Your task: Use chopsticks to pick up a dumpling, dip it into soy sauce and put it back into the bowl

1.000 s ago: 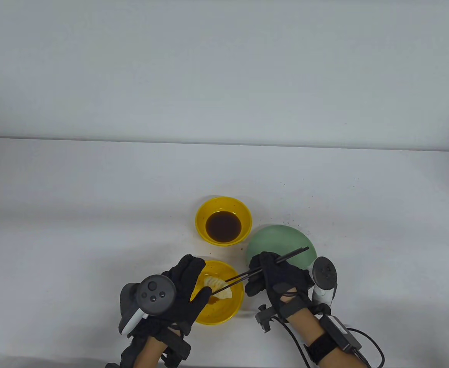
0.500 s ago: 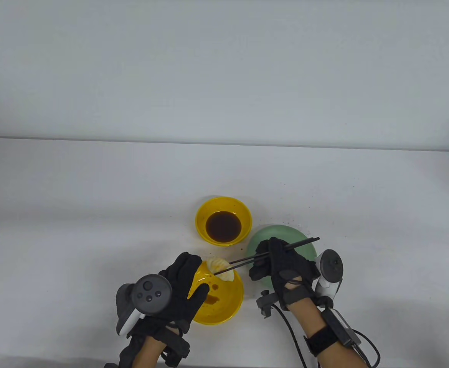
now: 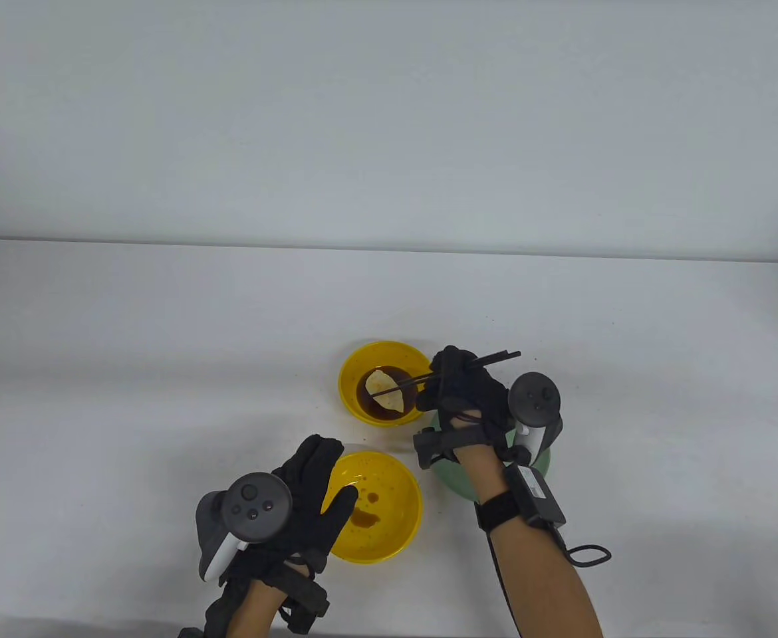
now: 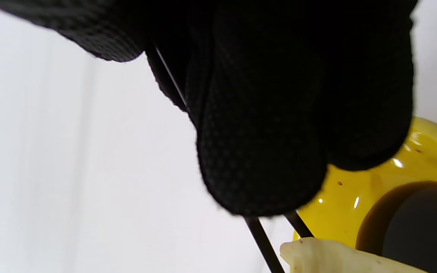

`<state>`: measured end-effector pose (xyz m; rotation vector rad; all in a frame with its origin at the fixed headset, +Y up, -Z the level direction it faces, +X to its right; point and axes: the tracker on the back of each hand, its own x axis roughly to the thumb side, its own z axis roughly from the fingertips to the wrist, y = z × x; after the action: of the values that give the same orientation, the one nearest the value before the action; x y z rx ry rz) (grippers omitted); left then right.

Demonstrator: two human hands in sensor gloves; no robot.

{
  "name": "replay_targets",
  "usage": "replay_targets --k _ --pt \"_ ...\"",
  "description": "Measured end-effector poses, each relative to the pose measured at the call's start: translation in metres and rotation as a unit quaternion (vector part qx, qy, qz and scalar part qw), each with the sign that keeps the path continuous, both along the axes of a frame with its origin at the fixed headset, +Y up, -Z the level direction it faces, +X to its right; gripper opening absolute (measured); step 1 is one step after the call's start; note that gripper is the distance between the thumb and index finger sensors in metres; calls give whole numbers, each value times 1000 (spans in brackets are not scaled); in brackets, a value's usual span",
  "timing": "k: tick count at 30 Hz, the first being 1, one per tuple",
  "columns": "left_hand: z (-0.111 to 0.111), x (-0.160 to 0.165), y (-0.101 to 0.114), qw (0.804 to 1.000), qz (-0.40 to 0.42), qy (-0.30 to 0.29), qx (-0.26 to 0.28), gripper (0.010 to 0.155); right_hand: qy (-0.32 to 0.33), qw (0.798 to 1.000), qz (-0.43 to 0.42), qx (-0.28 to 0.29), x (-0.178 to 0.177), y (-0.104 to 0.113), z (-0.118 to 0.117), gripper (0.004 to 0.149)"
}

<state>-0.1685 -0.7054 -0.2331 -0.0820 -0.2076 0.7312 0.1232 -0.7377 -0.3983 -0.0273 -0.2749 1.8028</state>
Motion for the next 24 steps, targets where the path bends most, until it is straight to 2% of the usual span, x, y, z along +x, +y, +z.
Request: replay_targets --k 3,7,11,14,18,19,22,24 --pt "0 1 0 1000 -1 -3 -2 76 9 996 83 30 -9 4 -7 40" --pt "-1 2 0 1000 -3 -6 -2 76 27 989 138 44 -17 4 -7 40" --pt "-1 2 0 1000 -4 -7 0 76 27 990 120 68 -18 10 -4 40" --pt "0 1 0 1000 -2 -4 2 76 26 994 92 56 -17 11 -2 40" --pt "0 1 -1 1000 -2 -4 -2 76 28 988 142 59 -17 9 -2 40" --pt "0 1 -1 1000 -2 -4 -2 76 24 989 132 62 -15 11 -1 40" --pt "0 1 0 1000 1 -1 -2 76 -3 998 31 51 -1 16 0 40" --pt "0 0 0 1000 4 -1 -2 76 -26 997 -75 12 11 11 1 40"
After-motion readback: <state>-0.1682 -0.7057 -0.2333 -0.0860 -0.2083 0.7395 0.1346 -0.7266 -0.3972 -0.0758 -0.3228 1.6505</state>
